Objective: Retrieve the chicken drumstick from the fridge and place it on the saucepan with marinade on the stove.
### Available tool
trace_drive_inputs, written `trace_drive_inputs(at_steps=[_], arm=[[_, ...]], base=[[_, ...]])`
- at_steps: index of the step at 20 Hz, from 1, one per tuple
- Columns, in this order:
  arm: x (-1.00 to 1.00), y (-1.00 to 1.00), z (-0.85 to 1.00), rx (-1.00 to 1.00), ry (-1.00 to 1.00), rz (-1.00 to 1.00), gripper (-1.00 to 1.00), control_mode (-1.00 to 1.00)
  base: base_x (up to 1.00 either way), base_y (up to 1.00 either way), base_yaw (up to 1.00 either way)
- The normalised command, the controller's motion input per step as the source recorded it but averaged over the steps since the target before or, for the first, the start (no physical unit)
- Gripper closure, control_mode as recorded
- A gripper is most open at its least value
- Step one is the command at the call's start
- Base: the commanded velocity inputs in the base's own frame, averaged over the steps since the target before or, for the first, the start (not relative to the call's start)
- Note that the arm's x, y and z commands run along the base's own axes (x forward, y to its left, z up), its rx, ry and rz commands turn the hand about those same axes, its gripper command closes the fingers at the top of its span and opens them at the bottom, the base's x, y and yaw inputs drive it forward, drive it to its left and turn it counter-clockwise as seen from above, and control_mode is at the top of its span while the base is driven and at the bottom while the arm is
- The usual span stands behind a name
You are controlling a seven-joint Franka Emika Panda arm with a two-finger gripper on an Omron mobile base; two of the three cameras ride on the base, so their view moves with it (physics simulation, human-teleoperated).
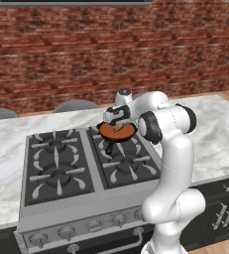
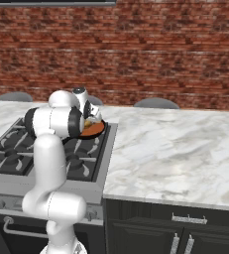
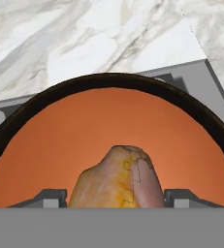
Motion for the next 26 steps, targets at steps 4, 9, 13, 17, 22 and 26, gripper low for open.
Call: trace_drive_inputs(at_steps=[4, 9, 13, 17, 22, 26], arm=[[0.0, 0.0, 0.0, 0.0, 0.0, 0.0, -1.0, -1.0], [0.0, 0.0, 0.0, 0.0, 0.0, 0.0, -1.0, -1.0], [0.0, 0.0, 0.0, 0.0, 0.0, 0.0, -1.0, -1.0], [-0.26, 0.0, 0.11, 0.0, 0.0, 0.0, -1.0, -1.0], [-1.0, -0.06, 0.34, 0.01, -0.13, 0.0, -1.0, -1.0], [-1.0, -0.12, 0.94, 0.07, -0.23, 0.0, -1.0, -1.0]], base=[[0.0, 0.0, 0.0], [0.0, 0.0, 0.0], [0.0, 0.0, 0.0], [0.0, 0.0, 0.0], [0.0, 0.0, 0.0], [0.0, 0.0, 0.0]])
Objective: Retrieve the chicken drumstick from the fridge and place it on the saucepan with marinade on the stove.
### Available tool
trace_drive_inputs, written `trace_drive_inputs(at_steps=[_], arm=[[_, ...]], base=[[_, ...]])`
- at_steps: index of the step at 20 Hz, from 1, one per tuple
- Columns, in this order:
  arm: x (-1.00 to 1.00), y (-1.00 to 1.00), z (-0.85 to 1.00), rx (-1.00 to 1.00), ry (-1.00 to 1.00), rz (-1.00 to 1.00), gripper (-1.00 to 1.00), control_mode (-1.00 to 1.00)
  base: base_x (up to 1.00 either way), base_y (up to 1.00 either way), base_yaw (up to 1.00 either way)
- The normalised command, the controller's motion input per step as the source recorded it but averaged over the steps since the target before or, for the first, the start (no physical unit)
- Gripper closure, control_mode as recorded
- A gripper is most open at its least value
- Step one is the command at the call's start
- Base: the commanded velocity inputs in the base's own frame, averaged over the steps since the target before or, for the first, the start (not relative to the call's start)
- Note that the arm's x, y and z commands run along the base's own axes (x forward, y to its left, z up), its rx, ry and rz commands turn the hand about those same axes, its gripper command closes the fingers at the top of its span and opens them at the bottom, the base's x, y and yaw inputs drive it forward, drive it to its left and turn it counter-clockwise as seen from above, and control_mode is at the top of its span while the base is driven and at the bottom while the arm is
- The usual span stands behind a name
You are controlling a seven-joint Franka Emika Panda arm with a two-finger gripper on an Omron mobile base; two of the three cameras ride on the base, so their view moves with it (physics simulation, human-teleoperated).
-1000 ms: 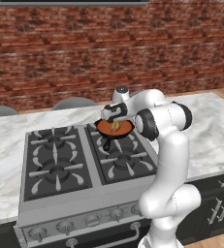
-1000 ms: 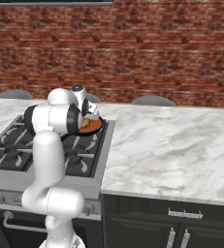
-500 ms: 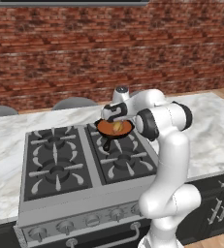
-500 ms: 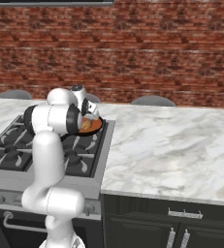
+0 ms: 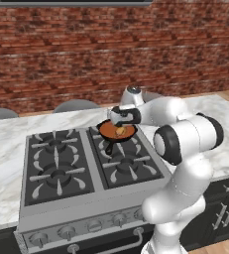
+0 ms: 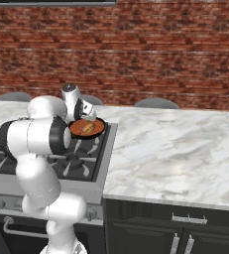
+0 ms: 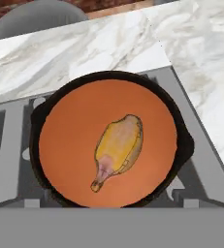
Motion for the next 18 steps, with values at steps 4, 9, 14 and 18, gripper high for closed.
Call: trace_drive_inputs(at_steps=[4, 9, 14, 18], arm=[[-1.0, -0.19, 1.0, 0.09, -0.28, 0.0, -1.0, -1.0], [-1.0, -0.33, 0.68, 0.04, -0.15, 0.01, -1.0, -1.0], [-1.0, -0.21, 0.11, -0.01, 0.02, 0.02, -1.0, -1.0], [-1.0, 0.0, 0.17, -0.05, 0.15, 0.0, -1.0, -1.0]], base=[[0.0, 0.0, 0.0], [0.0, 0.0, 0.0], [0.0, 0.0, 0.0], [0.0, 0.0, 0.0]])
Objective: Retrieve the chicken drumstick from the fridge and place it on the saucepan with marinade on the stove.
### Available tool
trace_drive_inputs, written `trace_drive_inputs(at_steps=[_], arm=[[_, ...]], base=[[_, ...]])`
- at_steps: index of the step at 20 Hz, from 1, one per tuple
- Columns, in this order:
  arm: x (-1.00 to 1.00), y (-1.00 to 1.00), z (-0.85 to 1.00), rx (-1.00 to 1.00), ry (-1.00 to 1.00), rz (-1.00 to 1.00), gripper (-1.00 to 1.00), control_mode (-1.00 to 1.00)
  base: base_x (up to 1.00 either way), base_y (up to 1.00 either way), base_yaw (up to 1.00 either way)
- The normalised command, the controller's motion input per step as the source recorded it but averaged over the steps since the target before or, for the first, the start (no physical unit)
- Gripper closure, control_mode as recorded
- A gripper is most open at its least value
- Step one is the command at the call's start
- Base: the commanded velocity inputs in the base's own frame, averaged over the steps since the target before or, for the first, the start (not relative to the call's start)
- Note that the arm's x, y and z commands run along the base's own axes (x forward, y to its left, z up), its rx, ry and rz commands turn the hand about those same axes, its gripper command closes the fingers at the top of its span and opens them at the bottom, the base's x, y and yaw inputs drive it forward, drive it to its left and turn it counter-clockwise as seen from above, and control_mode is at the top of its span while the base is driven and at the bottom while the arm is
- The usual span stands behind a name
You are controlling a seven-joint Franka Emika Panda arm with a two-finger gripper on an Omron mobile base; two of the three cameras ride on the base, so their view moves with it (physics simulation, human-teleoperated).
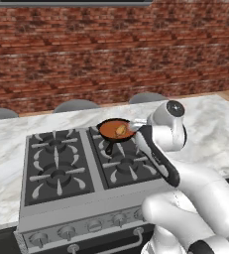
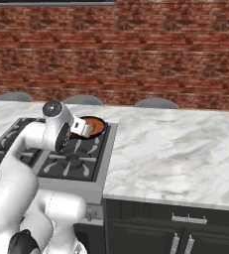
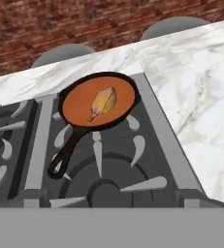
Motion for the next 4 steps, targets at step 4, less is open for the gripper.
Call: trace_drive_inputs(at_steps=[4], arm=[[-1.0, 0.0, 0.62, -0.09, 0.32, 0.09, -1.0, -1.0]], base=[[0.0, 0.0, 0.0]])
